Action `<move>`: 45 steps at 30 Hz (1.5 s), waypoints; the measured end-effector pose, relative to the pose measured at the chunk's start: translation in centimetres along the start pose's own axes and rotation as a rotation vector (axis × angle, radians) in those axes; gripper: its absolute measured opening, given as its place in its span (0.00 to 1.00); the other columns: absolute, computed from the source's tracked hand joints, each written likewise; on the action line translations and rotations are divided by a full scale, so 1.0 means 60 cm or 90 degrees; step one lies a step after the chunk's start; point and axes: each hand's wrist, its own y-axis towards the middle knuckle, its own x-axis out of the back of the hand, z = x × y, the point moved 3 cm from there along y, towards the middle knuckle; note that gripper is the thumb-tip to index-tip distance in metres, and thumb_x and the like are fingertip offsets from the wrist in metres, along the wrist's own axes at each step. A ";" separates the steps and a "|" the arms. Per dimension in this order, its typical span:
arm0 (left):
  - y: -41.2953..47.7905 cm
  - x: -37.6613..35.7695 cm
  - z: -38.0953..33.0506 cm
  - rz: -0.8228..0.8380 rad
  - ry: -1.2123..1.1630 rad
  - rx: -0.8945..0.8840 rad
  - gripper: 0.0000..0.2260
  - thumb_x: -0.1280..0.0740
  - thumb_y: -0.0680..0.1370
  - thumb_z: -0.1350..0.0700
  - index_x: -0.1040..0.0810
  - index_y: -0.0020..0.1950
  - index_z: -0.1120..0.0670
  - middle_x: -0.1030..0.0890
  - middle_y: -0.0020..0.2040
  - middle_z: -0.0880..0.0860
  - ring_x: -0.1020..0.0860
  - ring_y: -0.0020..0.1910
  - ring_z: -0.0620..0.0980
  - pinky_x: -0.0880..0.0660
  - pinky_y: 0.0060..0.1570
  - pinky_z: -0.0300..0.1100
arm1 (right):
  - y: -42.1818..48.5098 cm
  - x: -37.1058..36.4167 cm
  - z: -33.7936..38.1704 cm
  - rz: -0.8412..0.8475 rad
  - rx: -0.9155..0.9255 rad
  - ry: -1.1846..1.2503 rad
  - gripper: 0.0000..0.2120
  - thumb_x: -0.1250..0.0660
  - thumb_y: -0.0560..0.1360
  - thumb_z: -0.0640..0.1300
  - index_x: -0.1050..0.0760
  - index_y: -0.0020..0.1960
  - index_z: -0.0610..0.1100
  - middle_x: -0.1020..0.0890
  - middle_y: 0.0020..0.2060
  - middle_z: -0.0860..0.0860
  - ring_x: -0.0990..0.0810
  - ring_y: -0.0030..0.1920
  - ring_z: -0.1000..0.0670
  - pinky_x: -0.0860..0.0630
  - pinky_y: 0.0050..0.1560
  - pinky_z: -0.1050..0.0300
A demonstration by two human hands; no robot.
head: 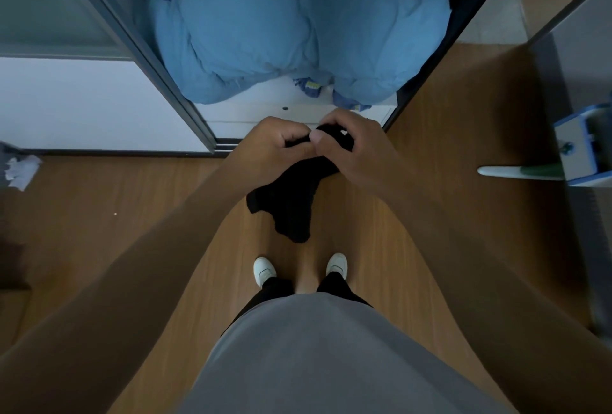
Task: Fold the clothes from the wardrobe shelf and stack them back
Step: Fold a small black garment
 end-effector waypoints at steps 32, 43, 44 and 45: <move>-0.038 -0.041 0.164 -0.031 0.200 0.166 0.02 0.32 0.75 0.68 0.21 0.43 0.63 0.22 0.39 0.56 0.24 0.40 0.51 0.29 0.42 0.46 | 0.001 0.001 0.042 0.059 0.000 0.027 0.04 0.30 0.77 0.49 0.19 0.46 0.49 0.17 0.40 0.57 0.19 0.43 0.57 0.25 0.44 0.67; -0.059 0.024 0.193 -0.266 0.004 0.246 0.16 0.39 0.75 0.70 0.21 0.38 0.51 0.21 0.36 0.49 0.23 0.36 0.39 0.28 0.40 0.37 | 0.017 0.009 0.004 0.264 -0.026 -0.160 0.14 0.32 0.79 0.45 0.20 0.64 0.45 0.18 0.60 0.53 0.24 0.58 0.61 0.32 0.60 0.68; -0.060 0.032 0.190 -0.281 -0.003 0.249 0.16 0.40 0.75 0.69 0.22 0.36 0.50 0.22 0.34 0.48 0.24 0.33 0.38 0.28 0.38 0.37 | 0.019 0.009 0.000 0.281 -0.030 -0.179 0.14 0.33 0.80 0.44 0.20 0.64 0.45 0.17 0.60 0.52 0.23 0.58 0.60 0.30 0.61 0.65; -0.060 0.039 0.188 -0.287 -0.003 0.258 0.16 0.40 0.75 0.67 0.22 0.35 0.51 0.22 0.32 0.50 0.25 0.32 0.40 0.28 0.36 0.38 | 0.021 0.009 -0.005 0.294 -0.035 -0.198 0.13 0.34 0.80 0.43 0.19 0.63 0.45 0.17 0.58 0.52 0.22 0.57 0.57 0.28 0.61 0.61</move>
